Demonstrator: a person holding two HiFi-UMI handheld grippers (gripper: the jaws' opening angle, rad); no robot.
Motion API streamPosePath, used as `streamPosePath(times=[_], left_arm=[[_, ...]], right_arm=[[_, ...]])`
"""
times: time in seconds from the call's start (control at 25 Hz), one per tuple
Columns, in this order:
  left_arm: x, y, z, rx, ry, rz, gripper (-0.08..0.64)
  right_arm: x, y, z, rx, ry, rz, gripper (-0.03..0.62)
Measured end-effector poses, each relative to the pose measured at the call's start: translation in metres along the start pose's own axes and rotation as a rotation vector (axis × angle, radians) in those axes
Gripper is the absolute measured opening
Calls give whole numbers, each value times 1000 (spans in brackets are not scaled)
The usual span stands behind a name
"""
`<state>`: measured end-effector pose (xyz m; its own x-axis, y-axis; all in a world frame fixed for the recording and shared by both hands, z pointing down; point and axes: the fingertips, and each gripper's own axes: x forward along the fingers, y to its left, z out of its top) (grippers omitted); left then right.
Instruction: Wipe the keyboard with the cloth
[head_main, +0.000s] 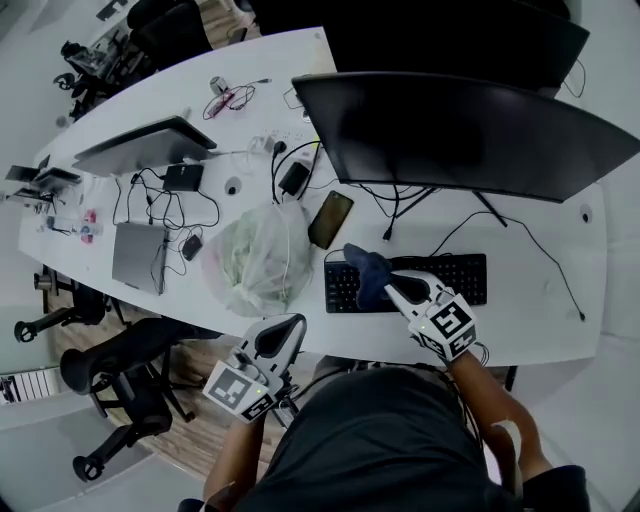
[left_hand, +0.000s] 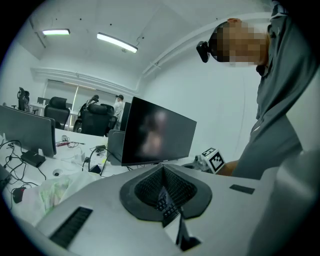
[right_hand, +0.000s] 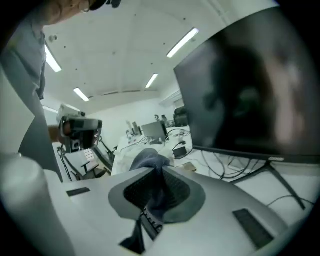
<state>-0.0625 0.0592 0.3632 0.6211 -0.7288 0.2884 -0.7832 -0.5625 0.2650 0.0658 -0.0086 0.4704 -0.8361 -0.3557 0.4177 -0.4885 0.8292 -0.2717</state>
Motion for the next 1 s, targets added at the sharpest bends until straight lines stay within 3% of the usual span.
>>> streamPosePath(times=[0.28,0.6,0.76,1.0], left_arm=[[30,-18,-14,10,53,-48,4],[51,-43,-35,8,96,-115,4],[48,-50,-48,-2,115,-139,4],[24,-49,-56,-17,107,-170,3]], right_arm=[[-109,-54,37,68,-175,-200,34],[-186,-90,25,110,-227,-370,34],[-196,-87,19,114,-218,-391,34],[-181,-48,8,144,-192,-380,34]])
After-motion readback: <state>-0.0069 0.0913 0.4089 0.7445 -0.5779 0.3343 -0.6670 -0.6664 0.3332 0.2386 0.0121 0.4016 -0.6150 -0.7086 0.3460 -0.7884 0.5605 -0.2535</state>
